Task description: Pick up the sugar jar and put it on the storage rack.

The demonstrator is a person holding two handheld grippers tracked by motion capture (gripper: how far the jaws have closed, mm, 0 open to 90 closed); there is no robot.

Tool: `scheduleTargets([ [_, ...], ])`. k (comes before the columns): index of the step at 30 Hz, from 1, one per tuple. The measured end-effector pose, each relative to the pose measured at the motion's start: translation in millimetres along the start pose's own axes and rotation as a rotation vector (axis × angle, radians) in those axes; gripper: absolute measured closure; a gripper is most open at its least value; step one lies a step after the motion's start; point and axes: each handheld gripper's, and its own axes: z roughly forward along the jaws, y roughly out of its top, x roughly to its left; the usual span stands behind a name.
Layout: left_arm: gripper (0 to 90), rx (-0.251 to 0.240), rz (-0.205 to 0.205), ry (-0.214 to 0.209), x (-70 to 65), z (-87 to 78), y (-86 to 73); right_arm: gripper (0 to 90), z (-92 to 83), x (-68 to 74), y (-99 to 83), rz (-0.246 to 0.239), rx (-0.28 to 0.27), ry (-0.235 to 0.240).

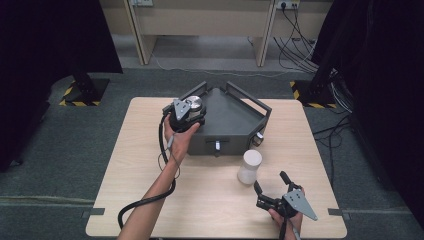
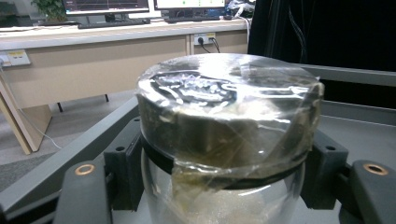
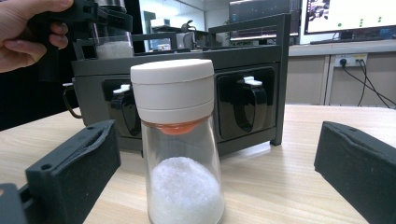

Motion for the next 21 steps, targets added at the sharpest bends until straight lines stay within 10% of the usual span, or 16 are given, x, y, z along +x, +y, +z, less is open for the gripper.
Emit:
scheduleTargets([
  [9, 0.0, -0.019, -0.051, 0.029, -3.5, -7.1, 5.3, 0.6, 0.0, 0.1, 0.0, -0.002, 0.000, 0.000],
  [21, 0.0, -0.040, -0.054, -0.008, 1.0, -23.1, 5.5, 0.6, -0.1, 0.3, -0.3, -0.001, -0.002, -0.002],
])
